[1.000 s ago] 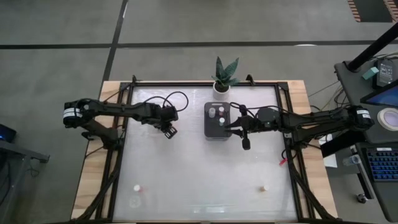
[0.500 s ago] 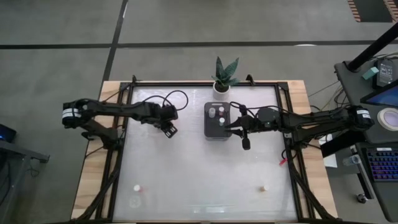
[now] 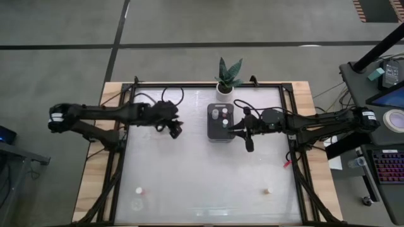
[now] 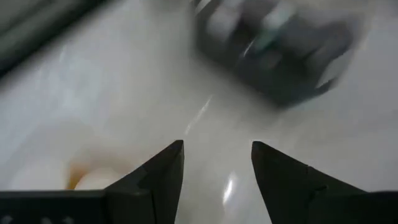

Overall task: Pick and place medicine bottles into bin by pill shape (circle, oval)
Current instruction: Put the small yellow pill bottle into the black bin

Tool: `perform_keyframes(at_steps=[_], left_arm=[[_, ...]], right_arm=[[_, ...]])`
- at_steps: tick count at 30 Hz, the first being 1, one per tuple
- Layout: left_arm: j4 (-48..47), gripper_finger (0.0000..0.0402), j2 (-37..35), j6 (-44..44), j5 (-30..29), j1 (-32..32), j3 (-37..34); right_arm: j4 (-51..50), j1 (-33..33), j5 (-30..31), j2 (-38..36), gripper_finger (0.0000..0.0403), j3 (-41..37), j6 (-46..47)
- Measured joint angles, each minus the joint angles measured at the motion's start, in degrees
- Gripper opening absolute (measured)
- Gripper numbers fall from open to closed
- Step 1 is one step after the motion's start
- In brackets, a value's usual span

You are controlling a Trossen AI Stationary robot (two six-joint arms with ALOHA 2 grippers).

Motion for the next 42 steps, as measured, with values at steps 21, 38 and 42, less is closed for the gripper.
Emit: perform_keyframes(at_steps=[21, 38, 42], left_arm=[[37.6, 0.0173, -0.8, 29.7, -1.4, -15.2, -4.0], [37.8, 0.0173, -0.4, 35.4, -1.6, -15.1, -4.1], [40.4, 0.0173, 1.1, 32.0, -1.6, -15.2, -4.3]], right_arm=[[-0.2, 4.6, -10.3, -0.3, 0.0063, 0.6, 30.8], [-48.6, 22.7, -6.0, 7.0, 0.0063, 24.1, 55.1], [-68.2, 27.7, -6.1, 12.6, 0.0063, 30.9, 60.9]])
